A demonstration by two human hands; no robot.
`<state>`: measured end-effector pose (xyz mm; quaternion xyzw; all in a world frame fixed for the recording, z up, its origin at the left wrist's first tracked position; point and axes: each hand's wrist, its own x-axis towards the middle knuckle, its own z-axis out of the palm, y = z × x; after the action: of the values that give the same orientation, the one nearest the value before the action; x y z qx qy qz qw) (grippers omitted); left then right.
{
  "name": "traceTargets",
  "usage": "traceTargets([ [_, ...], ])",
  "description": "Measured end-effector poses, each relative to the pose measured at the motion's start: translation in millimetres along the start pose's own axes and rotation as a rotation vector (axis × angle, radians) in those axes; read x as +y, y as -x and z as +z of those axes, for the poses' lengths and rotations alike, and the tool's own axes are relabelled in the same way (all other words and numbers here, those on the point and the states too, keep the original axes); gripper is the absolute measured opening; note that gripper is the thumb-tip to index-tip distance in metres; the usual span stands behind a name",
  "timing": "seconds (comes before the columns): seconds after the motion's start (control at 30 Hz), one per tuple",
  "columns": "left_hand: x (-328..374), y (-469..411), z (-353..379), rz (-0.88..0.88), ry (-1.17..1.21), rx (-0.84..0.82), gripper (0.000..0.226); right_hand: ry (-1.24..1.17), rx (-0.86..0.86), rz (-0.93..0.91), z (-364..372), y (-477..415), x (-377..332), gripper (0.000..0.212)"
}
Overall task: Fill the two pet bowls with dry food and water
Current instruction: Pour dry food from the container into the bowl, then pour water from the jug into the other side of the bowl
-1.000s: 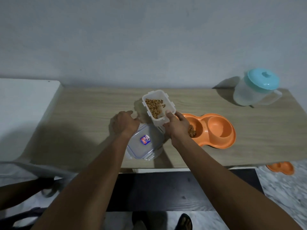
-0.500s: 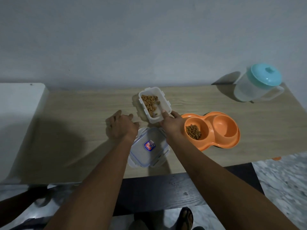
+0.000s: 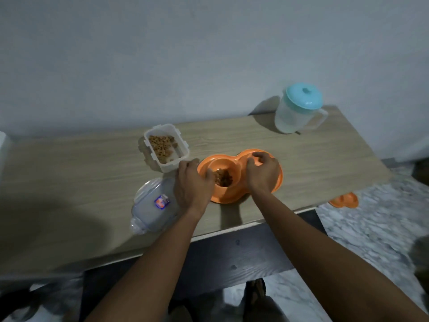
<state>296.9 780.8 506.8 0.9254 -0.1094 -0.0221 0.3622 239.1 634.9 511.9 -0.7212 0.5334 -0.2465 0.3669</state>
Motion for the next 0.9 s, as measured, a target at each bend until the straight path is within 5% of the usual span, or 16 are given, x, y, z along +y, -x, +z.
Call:
traceTargets([
  [0.13,22.0,7.0,24.4,-0.198,-0.211,-0.104,0.043,0.246,-0.100,0.114,-33.1,-38.9,39.2,0.045],
  [0.27,42.4,16.7,43.8,-0.255,-0.249,-0.108,0.038,0.124,-0.261,0.081,-51.6,-77.5,70.3,0.043],
  [0.6,108.3,4.7,112.5,-0.361,0.009,-0.039,0.035,0.014,-0.411,0.007,-90.1,-190.8,96.7,0.043],
  [0.8,117.0,-1.7,128.8,-0.454,0.094,0.031,0.032,-0.276,-0.053,0.078,-108.8,-226.8,62.5,0.061],
  [0.9,118.3,-2.3,132.4,-0.458,0.081,0.033,0.033,-0.274,-0.096,0.059,-109.8,-257.8,35.9,0.068],
])
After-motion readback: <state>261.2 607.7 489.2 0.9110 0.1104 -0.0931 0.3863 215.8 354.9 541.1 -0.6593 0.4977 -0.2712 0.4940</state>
